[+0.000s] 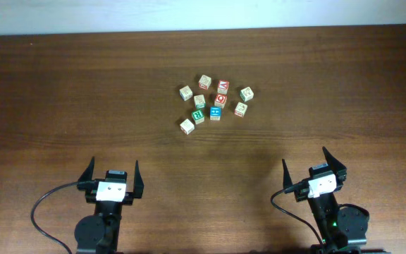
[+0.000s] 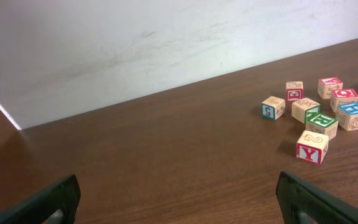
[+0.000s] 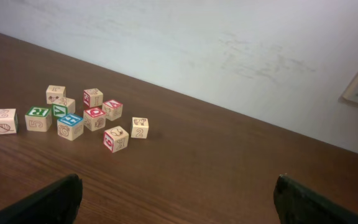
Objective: Rotate 3 blocks
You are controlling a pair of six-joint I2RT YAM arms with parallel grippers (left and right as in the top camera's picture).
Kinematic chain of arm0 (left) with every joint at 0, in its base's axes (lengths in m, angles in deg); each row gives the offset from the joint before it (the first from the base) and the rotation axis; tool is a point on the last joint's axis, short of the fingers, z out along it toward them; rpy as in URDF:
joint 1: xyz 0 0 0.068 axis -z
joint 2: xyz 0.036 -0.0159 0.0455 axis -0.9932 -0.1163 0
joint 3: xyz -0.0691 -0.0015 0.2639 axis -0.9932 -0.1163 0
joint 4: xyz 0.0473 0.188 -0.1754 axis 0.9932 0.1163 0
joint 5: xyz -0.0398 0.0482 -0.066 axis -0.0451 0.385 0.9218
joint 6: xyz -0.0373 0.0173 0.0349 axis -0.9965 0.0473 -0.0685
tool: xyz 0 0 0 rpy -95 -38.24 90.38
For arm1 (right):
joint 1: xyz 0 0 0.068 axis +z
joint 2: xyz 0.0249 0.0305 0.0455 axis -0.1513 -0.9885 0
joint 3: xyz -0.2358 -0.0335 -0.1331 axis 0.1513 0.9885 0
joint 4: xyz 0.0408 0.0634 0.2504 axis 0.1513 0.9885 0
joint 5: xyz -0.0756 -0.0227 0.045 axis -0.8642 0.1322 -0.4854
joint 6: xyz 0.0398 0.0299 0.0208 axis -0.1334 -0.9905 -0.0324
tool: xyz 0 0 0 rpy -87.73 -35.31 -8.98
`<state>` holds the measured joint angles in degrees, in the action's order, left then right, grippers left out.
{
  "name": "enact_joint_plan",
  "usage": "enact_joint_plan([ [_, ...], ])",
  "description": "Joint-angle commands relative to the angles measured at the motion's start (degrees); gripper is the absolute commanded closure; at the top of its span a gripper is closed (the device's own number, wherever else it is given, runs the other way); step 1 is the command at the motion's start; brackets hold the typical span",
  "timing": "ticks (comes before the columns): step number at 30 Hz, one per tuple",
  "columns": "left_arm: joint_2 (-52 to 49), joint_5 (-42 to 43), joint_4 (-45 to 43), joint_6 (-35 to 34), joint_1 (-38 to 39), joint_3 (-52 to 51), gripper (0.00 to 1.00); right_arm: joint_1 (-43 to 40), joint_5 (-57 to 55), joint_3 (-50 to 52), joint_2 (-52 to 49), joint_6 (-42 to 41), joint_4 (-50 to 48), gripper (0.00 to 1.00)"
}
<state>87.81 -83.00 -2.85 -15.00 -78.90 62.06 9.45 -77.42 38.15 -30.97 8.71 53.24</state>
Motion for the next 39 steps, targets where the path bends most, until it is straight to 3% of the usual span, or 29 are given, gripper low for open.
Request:
enact_joint_plan([
  [1, 0.48, 4.07, 0.0, 1.11, -0.11, -0.44, 0.01, -0.39, 0.09, 0.5, 0.44, -0.42, 0.11, 0.01],
  [21, 0.48, 2.03, -0.59, 1.07, -0.11, -0.42, 0.01, -0.39, 0.57, 0.5, 0.44, -0.44, -0.96, 0.01],
  [25, -2.71, 6.56, 1.95, 0.02, -0.11, 4.66, 0.01, -0.39, 3.61, -2.97, -0.55, -5.27, -2.6, 0.01],
  [29, -20.65, 8.37, 11.21, -1.27, -0.11, 25.57, 0.01, -0.39, 14.56, -20.0, -18.32, -7.13, -0.35, 0.01],
  [34, -45.53, 8.57, 23.34, -1.29, -0.09, 50.23, 0.01, -0.39, 16.39, -55.32, -48.72, -7.13, 27.08, 0.02],
  [37, -61.66, 14.45, 34.23, -1.27, -0.11, 65.75, 0.01, -0.39, 16.55, -73.4, -66.66, -7.1, 43.74, 0.02],
  [39, -70.18, 19.71, 39.78, -1.27, -0.11, 72.11, 0.01, -0.39, 17.29, -80.21, -75.6, -7.1, 49.33, 0.02],
])
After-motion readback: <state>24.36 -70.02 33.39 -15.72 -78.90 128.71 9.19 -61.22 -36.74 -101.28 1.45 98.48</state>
